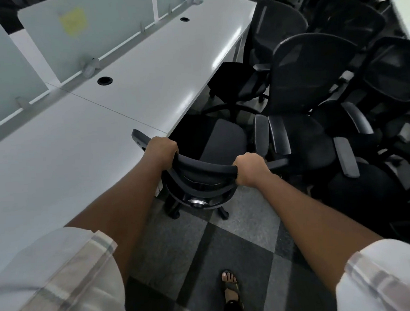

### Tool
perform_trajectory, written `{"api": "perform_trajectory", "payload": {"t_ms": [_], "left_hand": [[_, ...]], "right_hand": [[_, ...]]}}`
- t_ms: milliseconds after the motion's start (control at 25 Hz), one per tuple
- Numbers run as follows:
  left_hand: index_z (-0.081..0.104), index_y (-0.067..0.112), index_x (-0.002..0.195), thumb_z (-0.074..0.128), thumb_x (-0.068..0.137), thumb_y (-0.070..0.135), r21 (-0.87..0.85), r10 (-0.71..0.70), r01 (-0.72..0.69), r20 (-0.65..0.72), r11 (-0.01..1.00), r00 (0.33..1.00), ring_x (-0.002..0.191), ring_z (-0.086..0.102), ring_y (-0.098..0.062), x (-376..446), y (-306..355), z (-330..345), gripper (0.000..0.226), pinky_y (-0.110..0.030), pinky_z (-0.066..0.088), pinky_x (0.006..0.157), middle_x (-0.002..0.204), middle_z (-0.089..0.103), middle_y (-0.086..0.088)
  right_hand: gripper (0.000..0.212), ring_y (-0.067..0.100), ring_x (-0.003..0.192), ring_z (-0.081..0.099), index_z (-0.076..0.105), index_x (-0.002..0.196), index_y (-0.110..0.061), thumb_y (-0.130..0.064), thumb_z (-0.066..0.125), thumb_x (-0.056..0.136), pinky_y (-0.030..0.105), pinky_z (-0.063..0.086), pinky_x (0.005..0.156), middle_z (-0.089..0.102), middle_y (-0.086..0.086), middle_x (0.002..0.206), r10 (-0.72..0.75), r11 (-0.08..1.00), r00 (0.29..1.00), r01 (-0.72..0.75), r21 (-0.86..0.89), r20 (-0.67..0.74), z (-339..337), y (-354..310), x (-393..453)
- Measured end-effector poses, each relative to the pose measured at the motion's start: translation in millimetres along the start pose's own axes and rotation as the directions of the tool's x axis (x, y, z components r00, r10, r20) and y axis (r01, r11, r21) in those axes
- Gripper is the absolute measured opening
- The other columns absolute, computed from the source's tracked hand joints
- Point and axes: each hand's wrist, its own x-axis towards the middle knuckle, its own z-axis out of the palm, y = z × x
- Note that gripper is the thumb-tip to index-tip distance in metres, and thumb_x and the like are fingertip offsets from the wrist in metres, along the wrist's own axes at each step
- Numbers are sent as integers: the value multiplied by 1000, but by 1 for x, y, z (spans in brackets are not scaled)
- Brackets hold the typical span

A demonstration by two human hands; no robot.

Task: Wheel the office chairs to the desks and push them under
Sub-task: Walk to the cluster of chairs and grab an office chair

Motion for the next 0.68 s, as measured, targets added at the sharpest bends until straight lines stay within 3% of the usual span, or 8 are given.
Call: {"api": "perform_trajectory", "payload": {"t_ms": [200,280,480,600,680], "left_hand": [[74,29,104,64,86,13,100,63,-60,-28,993,998,87,67,-22,-25,-8,13,27,-32,49,83,93,72,3],[74,30,104,63,86,12,115,83,-77,-42,990,996,87,67,-21,-26,-11,16,28,-31,47,84,93,72,4],[75,28,100,65,85,12,69,55,-50,-66,996,996,83,65,-21,-4,-9,6,24,-31,43,73,87,69,2],[75,26,97,69,82,16,37,21,-19,-48,999,999,81,64,-21,10,-6,0,19,-32,51,77,85,68,2],[75,27,97,70,80,17,15,3,-3,-47,1000,999,82,64,-22,22,-4,-6,20,-34,52,79,86,68,1]], "right_hand": [[1,29,85,66,65,81,-21,-21,64,80,33,49,67,68,3,84,1,1000,1000,-1,13,10,18,-32,-30],[8,30,86,67,69,85,-20,-21,64,79,33,51,69,69,3,84,7,1000,1000,-7,18,-3,21,-34,-32],[2,27,77,66,65,75,-22,-24,65,74,33,54,66,61,-3,70,14,998,999,-11,69,-47,12,-12,-15],[8,22,73,65,58,70,-26,-29,65,71,34,57,65,59,-7,65,-39,997,998,42,64,-51,9,6,3],[8,20,74,64,64,76,-28,-35,66,70,34,56,65,62,-8,68,-79,995,994,84,59,-70,4,23,18]]}}
